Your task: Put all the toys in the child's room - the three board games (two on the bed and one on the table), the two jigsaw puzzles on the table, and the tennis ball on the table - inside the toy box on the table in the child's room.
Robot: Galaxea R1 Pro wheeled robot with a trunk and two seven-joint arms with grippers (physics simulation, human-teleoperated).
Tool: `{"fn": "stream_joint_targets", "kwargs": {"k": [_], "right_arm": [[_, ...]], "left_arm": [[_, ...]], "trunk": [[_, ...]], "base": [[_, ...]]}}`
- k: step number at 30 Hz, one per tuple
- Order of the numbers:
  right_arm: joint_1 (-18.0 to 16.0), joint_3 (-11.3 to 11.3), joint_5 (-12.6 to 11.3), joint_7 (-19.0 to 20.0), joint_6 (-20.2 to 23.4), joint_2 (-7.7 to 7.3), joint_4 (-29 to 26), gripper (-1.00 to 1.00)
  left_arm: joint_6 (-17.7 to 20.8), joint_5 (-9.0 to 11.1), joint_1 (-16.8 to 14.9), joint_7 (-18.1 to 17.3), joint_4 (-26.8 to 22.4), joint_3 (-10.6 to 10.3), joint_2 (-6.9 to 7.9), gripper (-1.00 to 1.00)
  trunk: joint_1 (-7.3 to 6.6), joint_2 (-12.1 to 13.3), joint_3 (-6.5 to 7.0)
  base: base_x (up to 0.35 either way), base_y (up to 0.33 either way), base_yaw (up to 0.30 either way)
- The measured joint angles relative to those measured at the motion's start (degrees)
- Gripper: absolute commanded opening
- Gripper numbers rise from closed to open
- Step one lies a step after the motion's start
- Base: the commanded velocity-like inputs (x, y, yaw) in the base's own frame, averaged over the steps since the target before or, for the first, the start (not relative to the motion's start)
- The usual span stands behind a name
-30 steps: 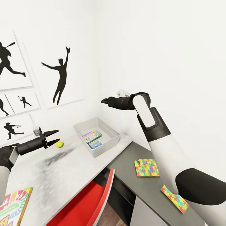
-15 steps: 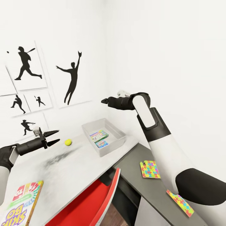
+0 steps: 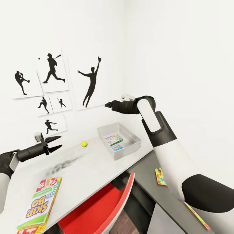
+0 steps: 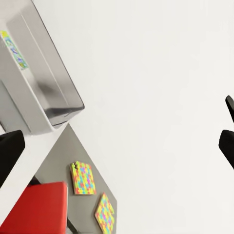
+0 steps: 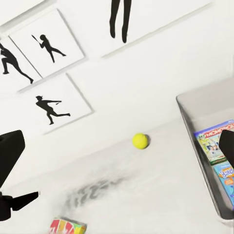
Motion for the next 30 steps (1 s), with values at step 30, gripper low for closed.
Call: {"fn": "stream_joint_targets", "kwargs": {"k": [30], "right_arm": [[0.1,0.0,0.1,0.0,0.3,0.0,1.4,1.0]], "left_arm": [[-3.5,-0.2,2.5,0.1,0.0,0.0,0.5,1.0]], "trunk": [[-0.02,0.0,0.06]], "base": [[-0.144,0.095,0.199]]}}
